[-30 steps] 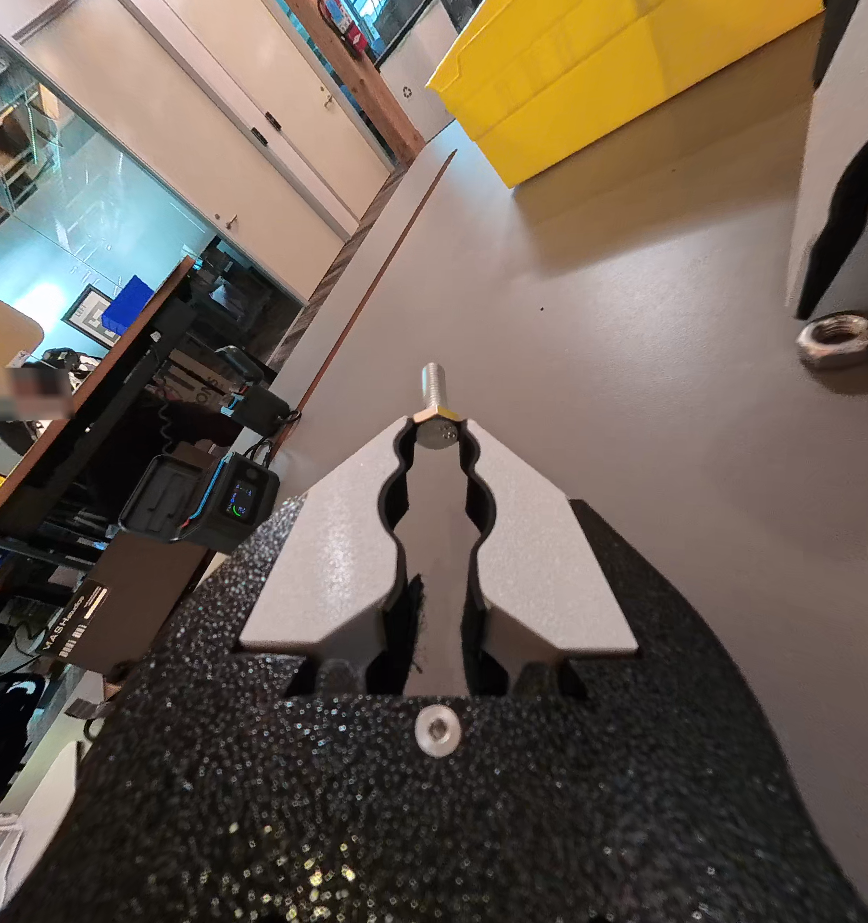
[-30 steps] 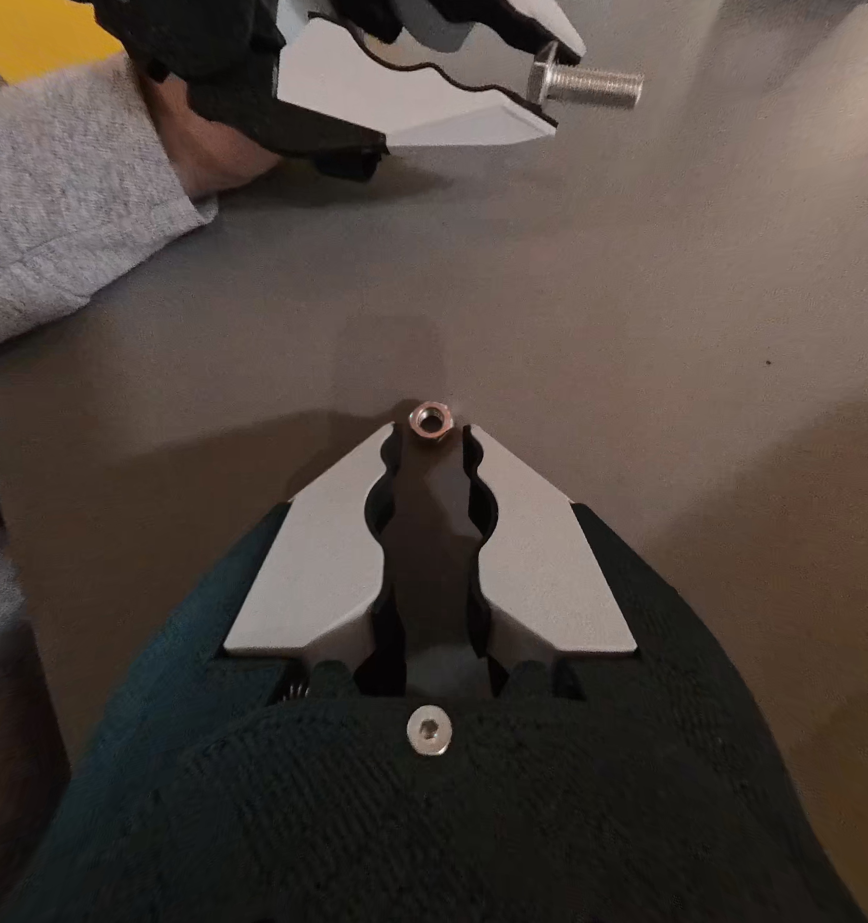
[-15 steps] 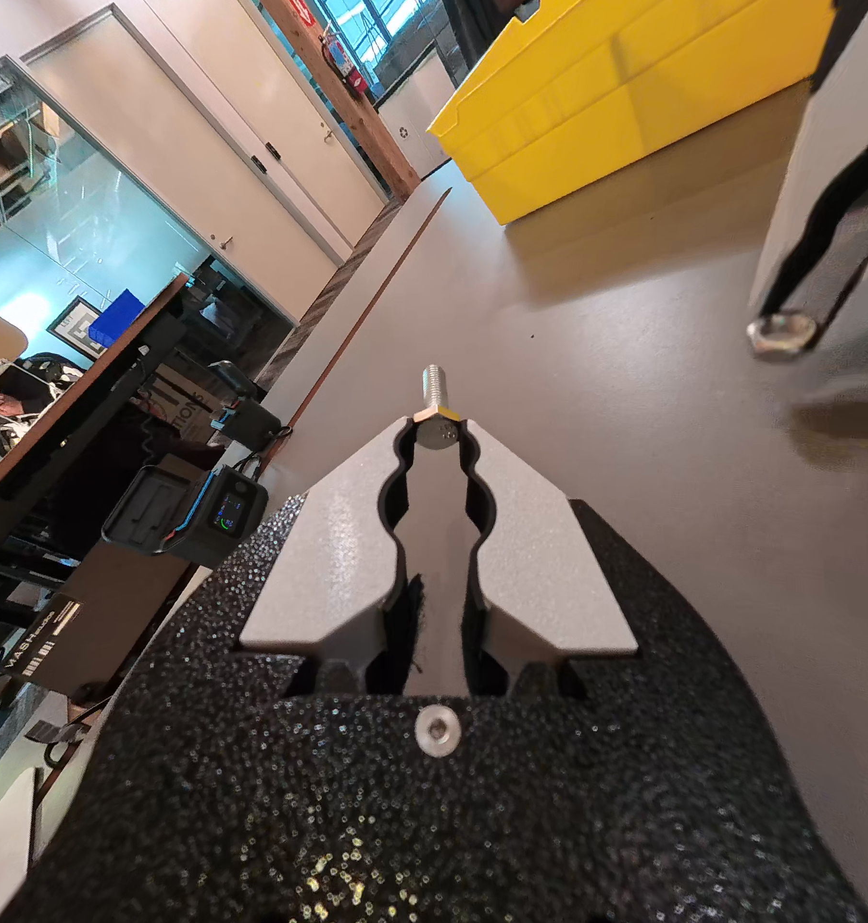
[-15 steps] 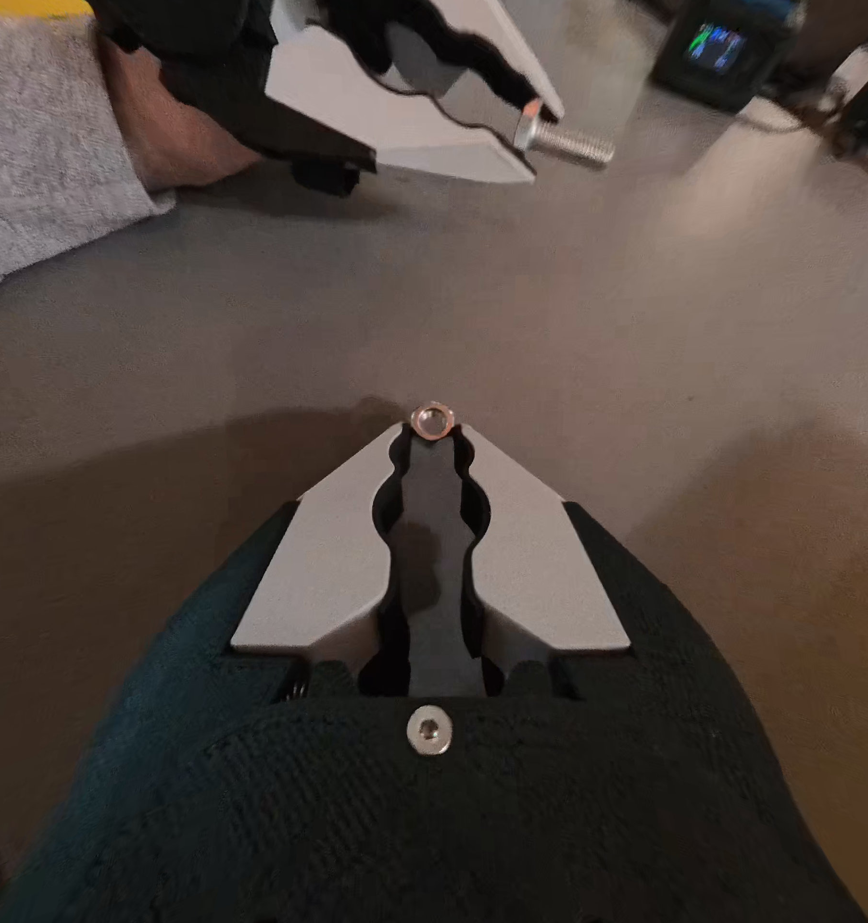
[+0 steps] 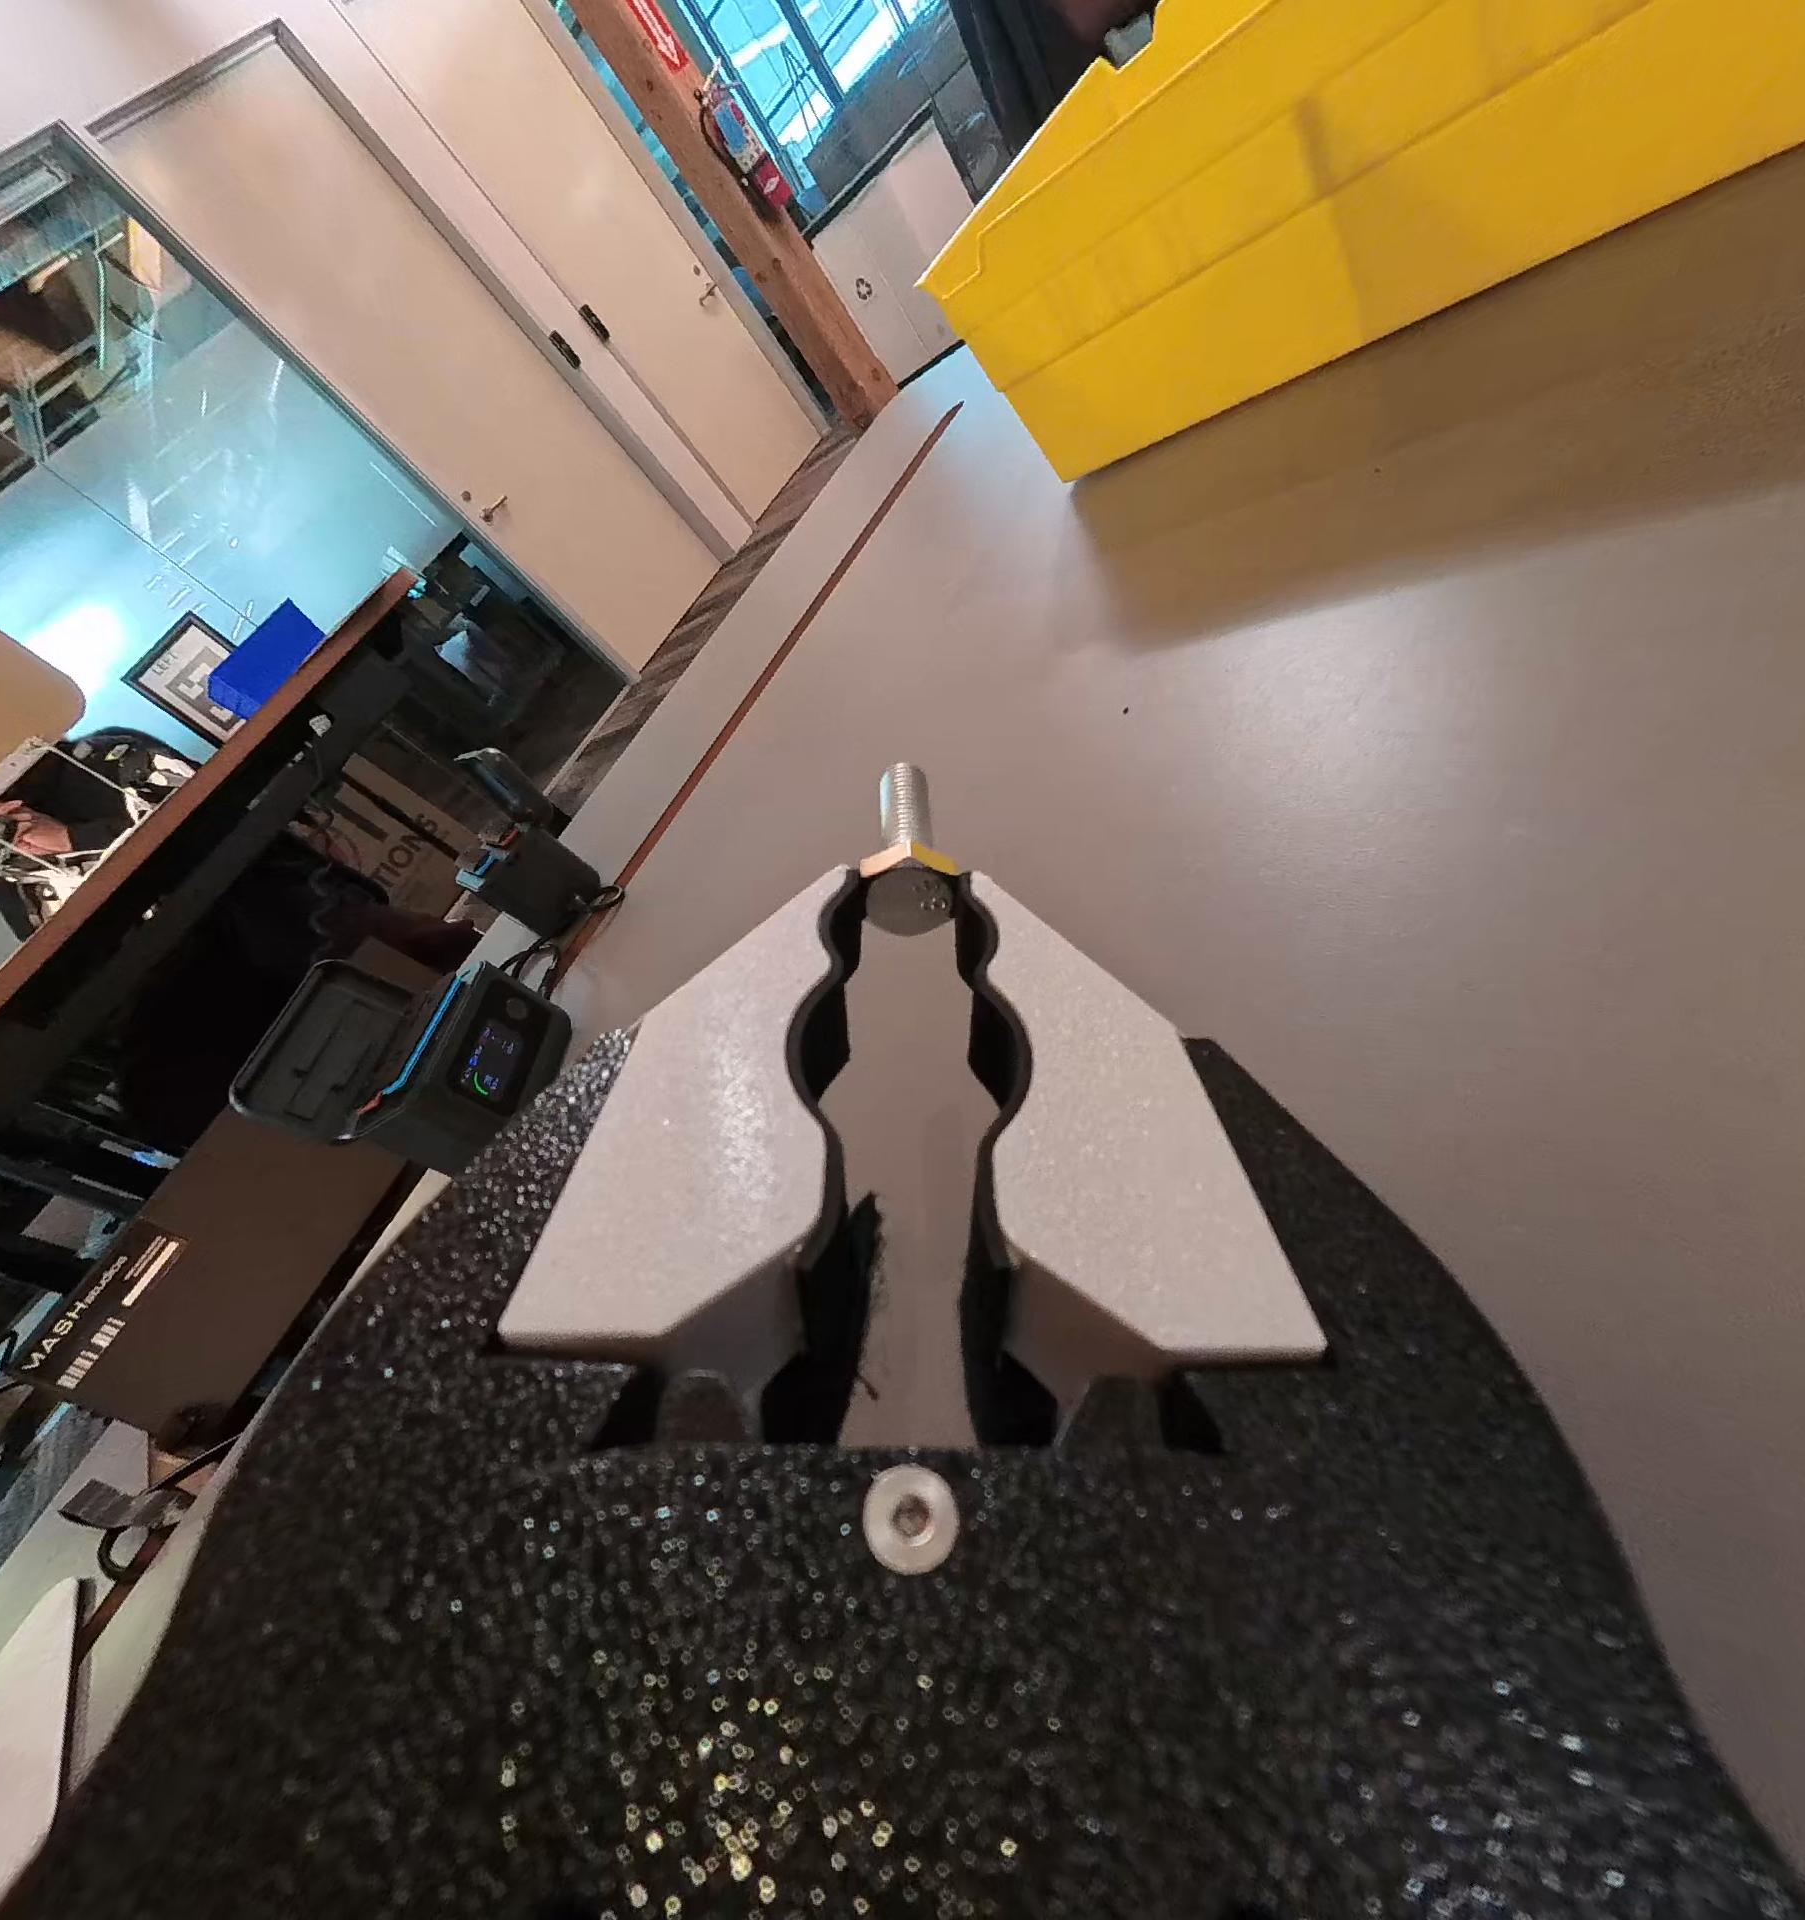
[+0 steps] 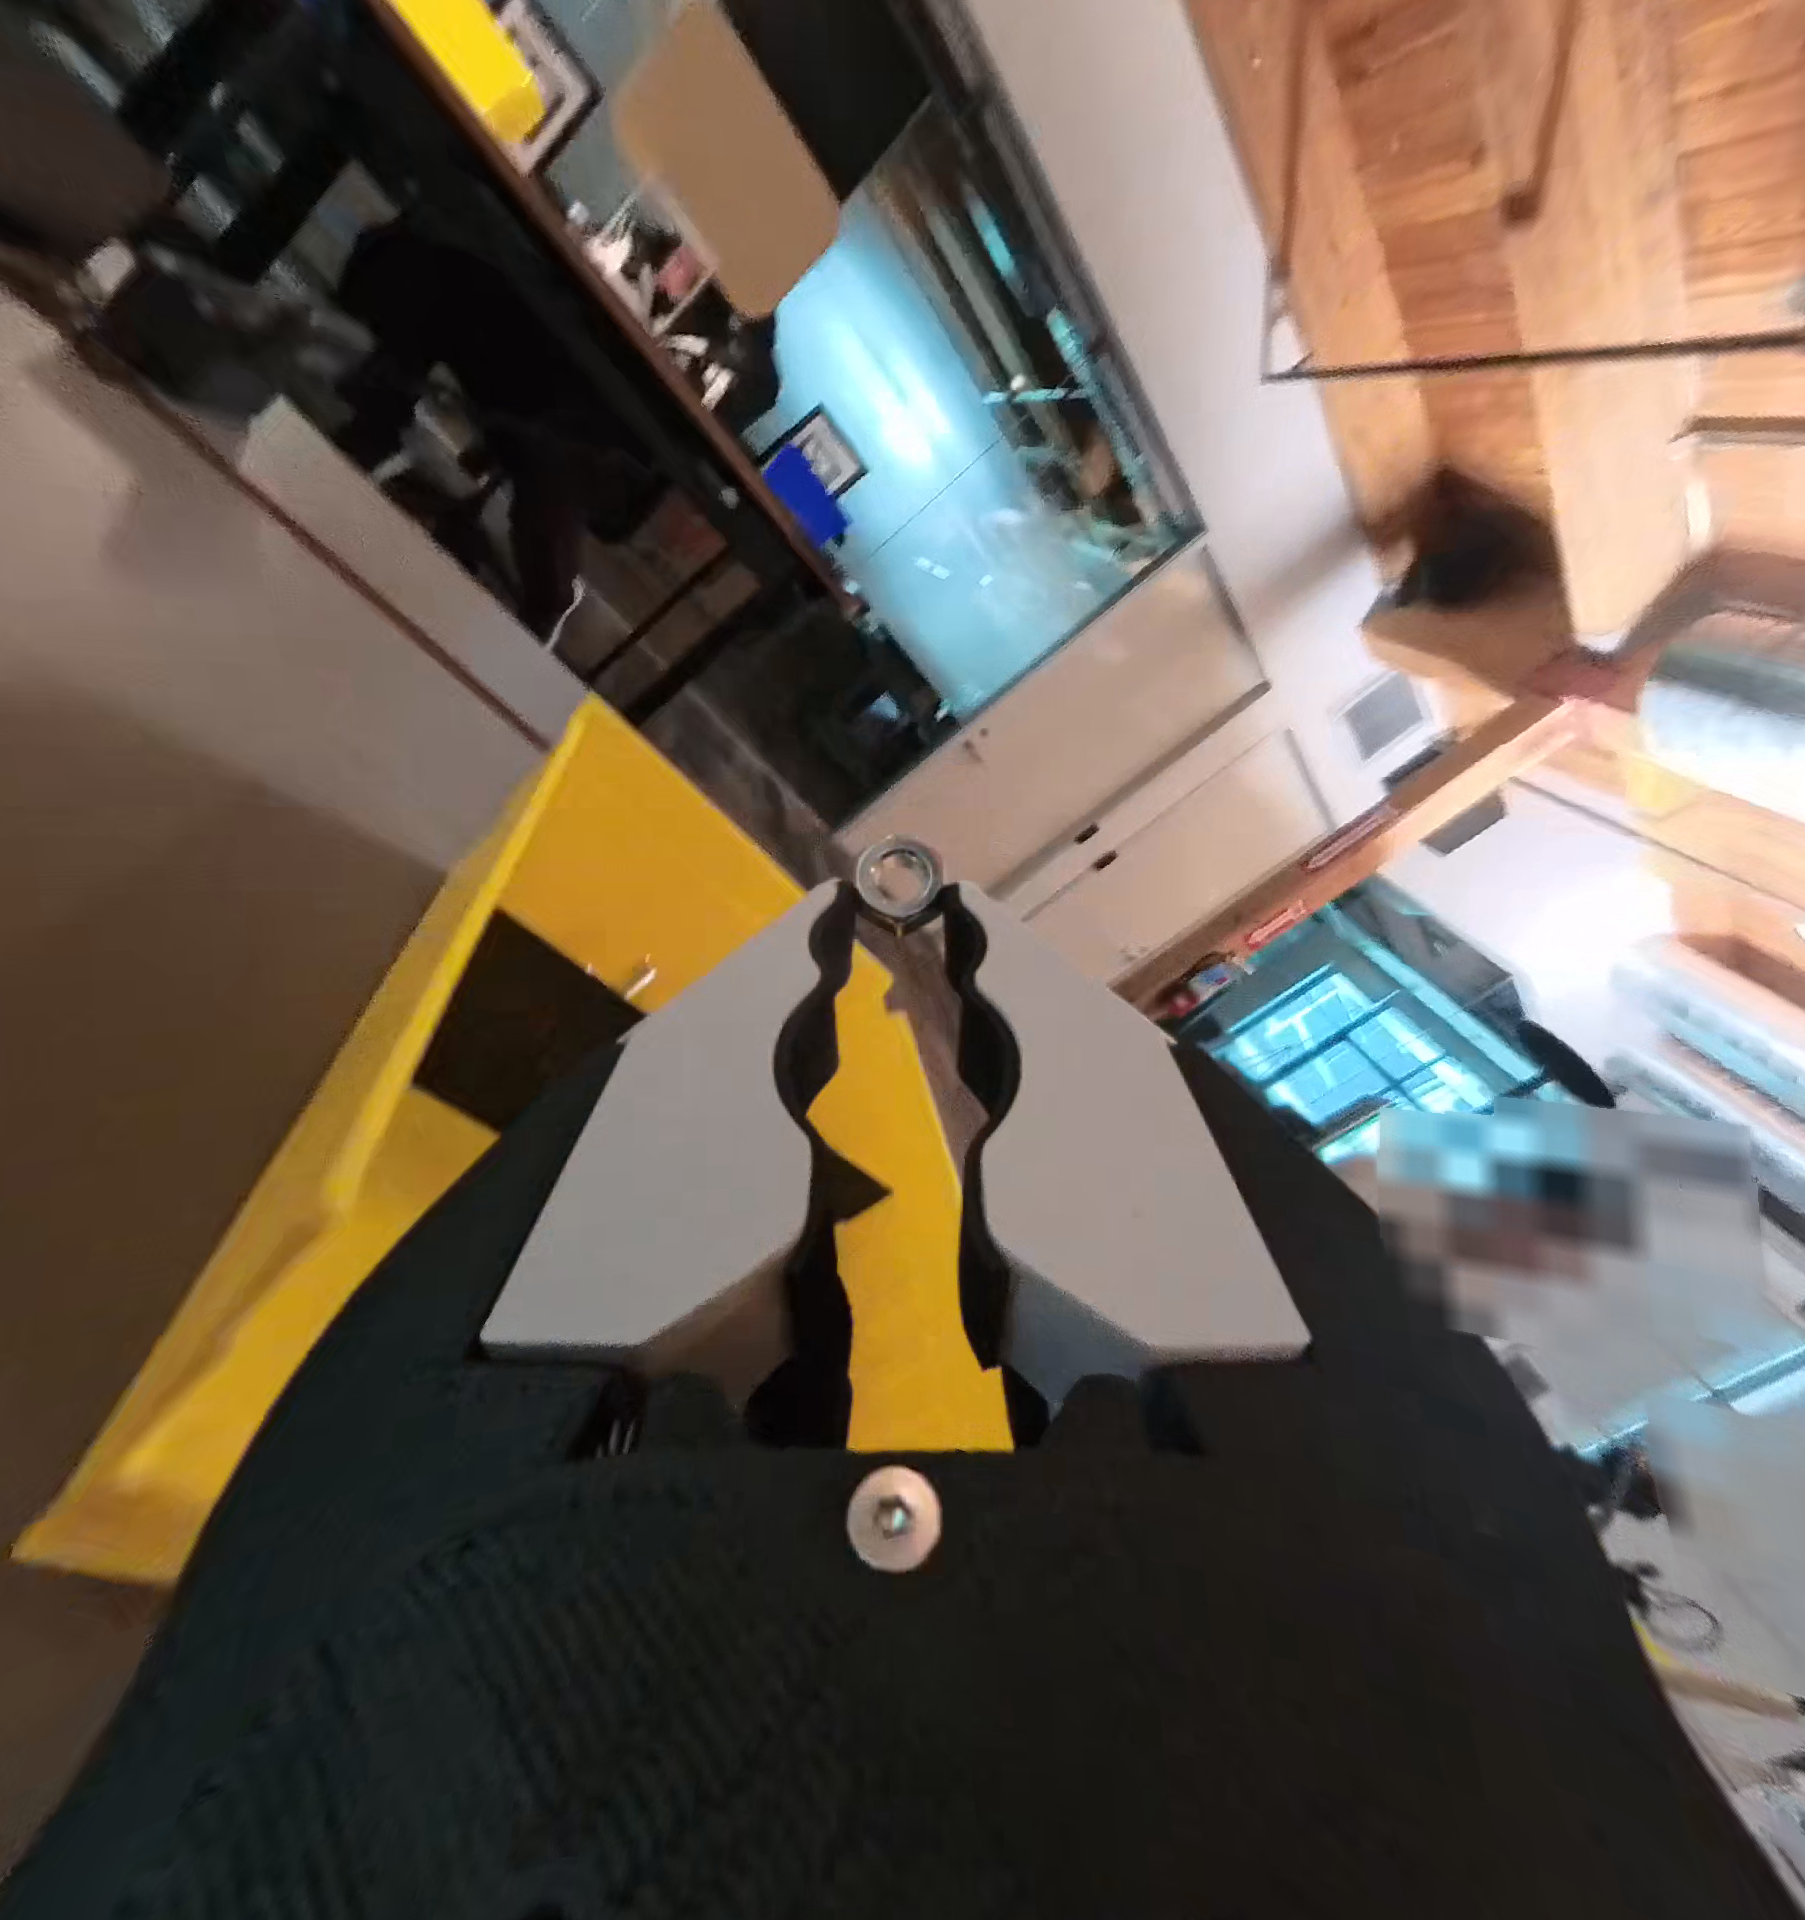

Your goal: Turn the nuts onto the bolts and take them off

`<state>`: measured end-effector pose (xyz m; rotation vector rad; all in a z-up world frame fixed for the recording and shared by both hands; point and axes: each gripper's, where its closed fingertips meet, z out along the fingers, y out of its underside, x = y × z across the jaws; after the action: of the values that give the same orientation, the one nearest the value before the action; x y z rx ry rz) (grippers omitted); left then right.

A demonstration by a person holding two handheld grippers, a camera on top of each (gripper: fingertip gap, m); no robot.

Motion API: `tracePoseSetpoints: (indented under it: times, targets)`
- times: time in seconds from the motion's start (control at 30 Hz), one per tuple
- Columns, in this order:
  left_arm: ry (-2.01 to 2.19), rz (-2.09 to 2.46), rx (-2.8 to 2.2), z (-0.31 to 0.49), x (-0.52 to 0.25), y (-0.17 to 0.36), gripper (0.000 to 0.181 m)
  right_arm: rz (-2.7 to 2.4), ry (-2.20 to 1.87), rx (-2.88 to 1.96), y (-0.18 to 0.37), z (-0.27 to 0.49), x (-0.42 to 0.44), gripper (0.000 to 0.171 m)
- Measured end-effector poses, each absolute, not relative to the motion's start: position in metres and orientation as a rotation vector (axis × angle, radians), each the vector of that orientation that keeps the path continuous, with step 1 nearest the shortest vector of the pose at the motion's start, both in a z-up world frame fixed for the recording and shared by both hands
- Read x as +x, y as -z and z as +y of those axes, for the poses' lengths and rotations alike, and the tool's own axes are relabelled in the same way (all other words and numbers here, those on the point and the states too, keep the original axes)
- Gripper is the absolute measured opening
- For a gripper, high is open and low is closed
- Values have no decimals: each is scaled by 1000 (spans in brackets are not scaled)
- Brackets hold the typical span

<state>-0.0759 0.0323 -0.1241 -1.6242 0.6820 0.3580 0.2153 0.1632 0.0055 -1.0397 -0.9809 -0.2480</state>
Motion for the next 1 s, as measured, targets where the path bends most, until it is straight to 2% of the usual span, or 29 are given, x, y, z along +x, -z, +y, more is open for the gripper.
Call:
tracePoseSetpoints:
  times: [0.2, 0.3, 0.63, 0.7, 0.83, 1.0]
  targets:
    - [-354, 679, -1632, 33, -76, 125, 15, -1463, -72, -1582, 84, 215, 228, 16]
    - [-356, 684, -1638, 34, -76, 127, 15, -1680, -76, -1784, 122, 225, 235, 16]
    - [-340, 685, -1638, 34, -74, 127, 15, -1877, -180, -2056, 178, 237, 232, 16]
    - [-322, 689, -1621, 33, -71, 125, 15, -1821, -206, -2112, 180, 241, 233, 16]
    - [-297, 683, -1601, 32, -68, 122, 15, -1685, -189, -2157, 168, 248, 242, 36]
    - [-301, 649, -1550, 31, -67, 110, 15, -1205, -255, -1854, 66, 238, 233, 38]
